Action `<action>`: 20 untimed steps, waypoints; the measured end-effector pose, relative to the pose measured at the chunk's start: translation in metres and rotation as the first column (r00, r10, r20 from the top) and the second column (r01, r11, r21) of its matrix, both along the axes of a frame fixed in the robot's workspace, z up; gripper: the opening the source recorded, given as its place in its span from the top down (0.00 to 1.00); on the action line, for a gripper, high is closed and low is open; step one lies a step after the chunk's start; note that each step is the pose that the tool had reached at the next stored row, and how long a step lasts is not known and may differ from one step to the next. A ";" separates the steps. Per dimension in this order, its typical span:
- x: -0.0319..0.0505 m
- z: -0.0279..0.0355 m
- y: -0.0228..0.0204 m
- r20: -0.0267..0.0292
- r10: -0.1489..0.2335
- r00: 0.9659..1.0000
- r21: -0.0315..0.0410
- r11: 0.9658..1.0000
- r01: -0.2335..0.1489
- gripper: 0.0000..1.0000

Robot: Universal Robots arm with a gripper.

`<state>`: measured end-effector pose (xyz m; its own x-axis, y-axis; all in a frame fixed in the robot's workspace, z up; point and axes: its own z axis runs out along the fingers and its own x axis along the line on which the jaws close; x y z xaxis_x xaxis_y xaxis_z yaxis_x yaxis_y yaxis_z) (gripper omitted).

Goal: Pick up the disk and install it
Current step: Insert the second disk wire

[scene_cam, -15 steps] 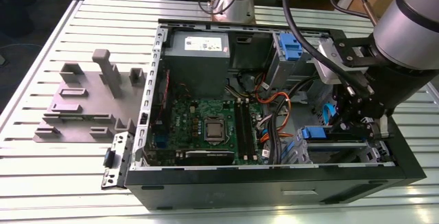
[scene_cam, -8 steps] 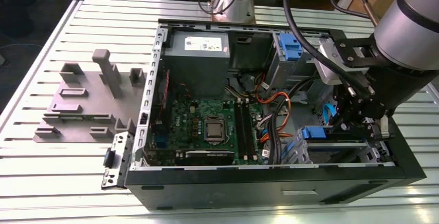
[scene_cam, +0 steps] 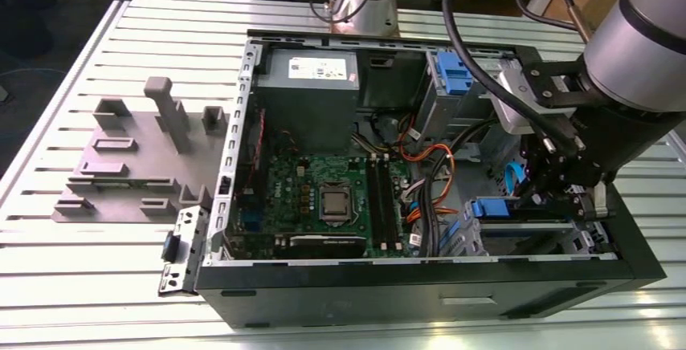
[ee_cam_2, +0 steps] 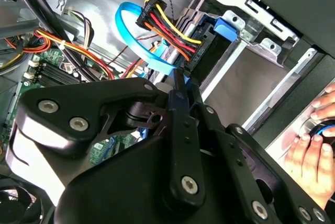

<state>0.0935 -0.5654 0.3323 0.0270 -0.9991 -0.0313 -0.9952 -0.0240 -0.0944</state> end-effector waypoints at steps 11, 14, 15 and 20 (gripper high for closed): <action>0.0000 -0.0042 -0.0008 0.000 0.000 1.000 0.003 1.000 0.000 0.84; 0.0001 -0.0046 -0.0009 0.000 0.000 1.000 0.004 1.000 0.000 0.84; 0.0001 -0.0048 -0.0009 0.000 0.000 1.000 0.004 1.000 0.000 0.84; 0.0001 -0.0008 -0.0009 0.000 0.000 1.000 0.004 1.000 0.000 0.76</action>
<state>0.0936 -0.5663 0.3315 0.0270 -0.9990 -0.0355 -0.9952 -0.0235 -0.0945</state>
